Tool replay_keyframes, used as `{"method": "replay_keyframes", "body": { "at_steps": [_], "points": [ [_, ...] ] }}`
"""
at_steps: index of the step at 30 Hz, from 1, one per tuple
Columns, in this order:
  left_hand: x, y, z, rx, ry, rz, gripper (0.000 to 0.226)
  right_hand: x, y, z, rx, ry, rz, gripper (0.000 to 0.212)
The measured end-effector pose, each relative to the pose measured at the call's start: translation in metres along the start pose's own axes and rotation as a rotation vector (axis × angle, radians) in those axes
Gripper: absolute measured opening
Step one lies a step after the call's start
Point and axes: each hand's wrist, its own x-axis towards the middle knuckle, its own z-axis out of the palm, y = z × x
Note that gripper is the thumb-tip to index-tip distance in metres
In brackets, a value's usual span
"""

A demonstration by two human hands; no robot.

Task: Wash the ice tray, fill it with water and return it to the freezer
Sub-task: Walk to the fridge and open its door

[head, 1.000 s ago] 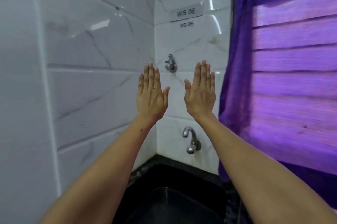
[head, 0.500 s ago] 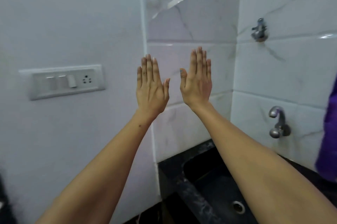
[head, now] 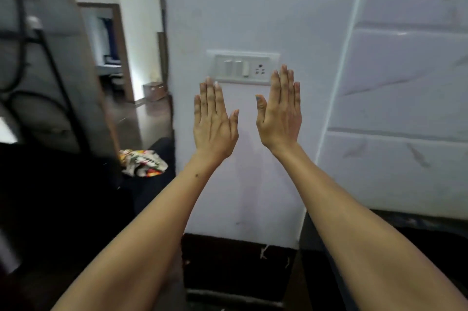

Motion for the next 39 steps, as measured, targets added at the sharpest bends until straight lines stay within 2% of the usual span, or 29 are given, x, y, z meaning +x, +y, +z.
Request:
{"method": "replay_keyframes", "body": {
  "at_steps": [9,20,31,39],
  "points": [
    [-0.088,-0.107,-0.093,0.317,-0.033,-0.229,0.068,-0.057,-0.139,0.027,0.361,-0.117,-0.087,0.057],
    [-0.183,-0.224,-0.242,0.682,-0.012,-0.519,0.071,-0.112,-0.329,0.023,0.647,-0.306,-0.177,0.057],
    [-0.279,-0.320,-0.387,0.877,0.017,-0.777,0.076,-0.175,-0.527,-0.026,0.940,-0.440,-0.274,0.061],
    [-0.325,-0.365,-0.460,0.932,0.035,-0.921,0.073,-0.217,-0.628,-0.058,1.080,-0.576,-0.268,0.063]
  ]
}}
